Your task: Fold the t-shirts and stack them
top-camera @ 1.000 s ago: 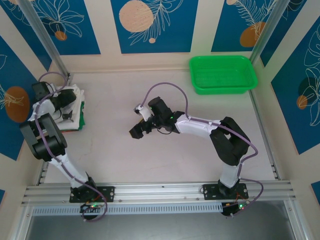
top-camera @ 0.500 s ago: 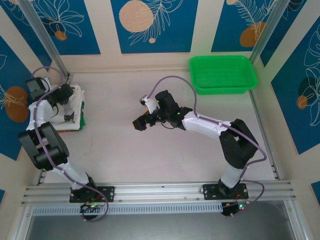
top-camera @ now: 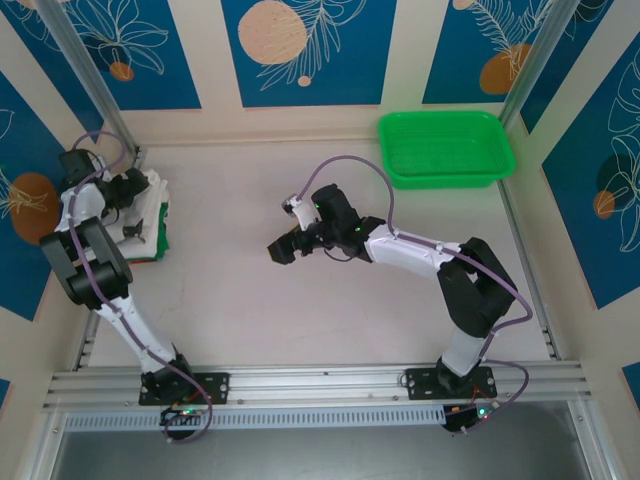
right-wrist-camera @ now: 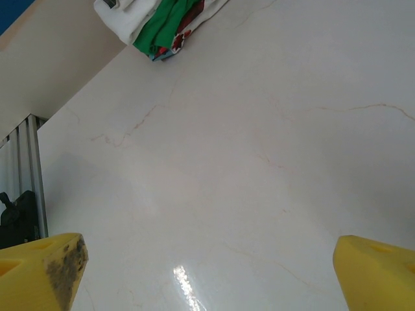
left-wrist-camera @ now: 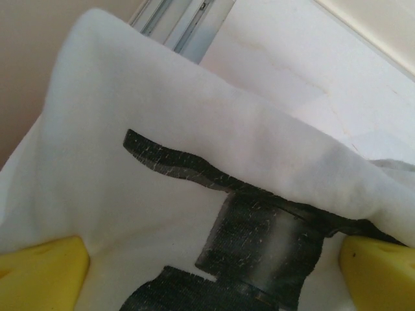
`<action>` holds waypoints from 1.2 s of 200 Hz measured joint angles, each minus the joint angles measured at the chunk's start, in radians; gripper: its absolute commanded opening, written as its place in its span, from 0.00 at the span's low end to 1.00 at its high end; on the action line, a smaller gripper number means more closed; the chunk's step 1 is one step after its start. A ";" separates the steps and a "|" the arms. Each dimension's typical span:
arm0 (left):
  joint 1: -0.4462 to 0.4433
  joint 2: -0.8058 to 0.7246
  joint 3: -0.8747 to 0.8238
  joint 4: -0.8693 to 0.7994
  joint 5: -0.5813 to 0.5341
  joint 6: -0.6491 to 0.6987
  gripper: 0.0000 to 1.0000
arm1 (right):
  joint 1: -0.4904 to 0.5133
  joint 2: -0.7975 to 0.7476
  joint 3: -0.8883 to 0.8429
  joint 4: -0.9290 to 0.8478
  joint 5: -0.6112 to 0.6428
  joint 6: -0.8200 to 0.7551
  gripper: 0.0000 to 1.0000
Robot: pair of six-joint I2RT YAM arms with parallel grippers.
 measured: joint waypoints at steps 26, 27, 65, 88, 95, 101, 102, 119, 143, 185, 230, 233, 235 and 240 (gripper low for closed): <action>-0.005 -0.028 -0.021 0.002 -0.002 0.000 1.00 | 0.000 -0.002 0.000 0.001 0.004 0.000 0.97; -0.005 -0.032 -0.024 0.002 -0.002 0.000 1.00 | 0.000 -0.002 0.000 0.001 0.004 0.000 0.98; -0.023 -0.212 -0.153 0.013 -0.010 -0.005 1.00 | -0.013 -0.042 -0.015 0.002 0.025 0.000 0.98; -0.065 -0.414 -0.296 0.080 -0.029 -0.003 1.00 | -0.042 -0.097 -0.051 0.014 0.051 0.008 0.98; -0.087 -0.480 -0.345 0.112 -0.031 -0.001 1.00 | -0.055 -0.114 -0.068 0.020 0.061 0.011 0.98; -0.111 -0.537 -0.392 0.148 -0.033 0.003 1.00 | -0.069 -0.134 -0.088 0.027 0.072 0.013 0.98; -0.113 -0.542 -0.397 0.152 -0.034 0.003 1.00 | -0.071 -0.136 -0.090 0.029 0.073 0.014 0.98; -0.200 -0.682 -0.540 0.254 -0.033 0.023 1.00 | -0.117 -0.195 -0.154 0.041 0.107 0.021 0.99; -0.343 -0.806 -0.744 0.381 -0.042 0.066 1.00 | -0.218 -0.296 -0.266 0.059 0.152 0.047 1.00; -0.449 -0.891 -1.033 0.515 -0.077 0.152 1.00 | -0.437 -0.518 -0.496 0.117 0.260 0.045 0.99; -0.449 -0.842 -1.212 0.731 -0.130 0.196 1.00 | -0.615 -0.608 -0.645 0.205 0.371 -0.022 0.99; -0.449 -0.832 -1.216 0.745 -0.130 0.197 1.00 | -0.624 -0.607 -0.650 0.210 0.375 -0.025 0.99; -0.449 -0.821 -1.218 0.756 -0.130 0.198 1.00 | -0.632 -0.605 -0.655 0.214 0.379 -0.027 0.99; -0.449 -0.798 -1.222 0.781 -0.131 0.203 1.00 | -0.654 -0.600 -0.665 0.230 0.385 -0.031 0.99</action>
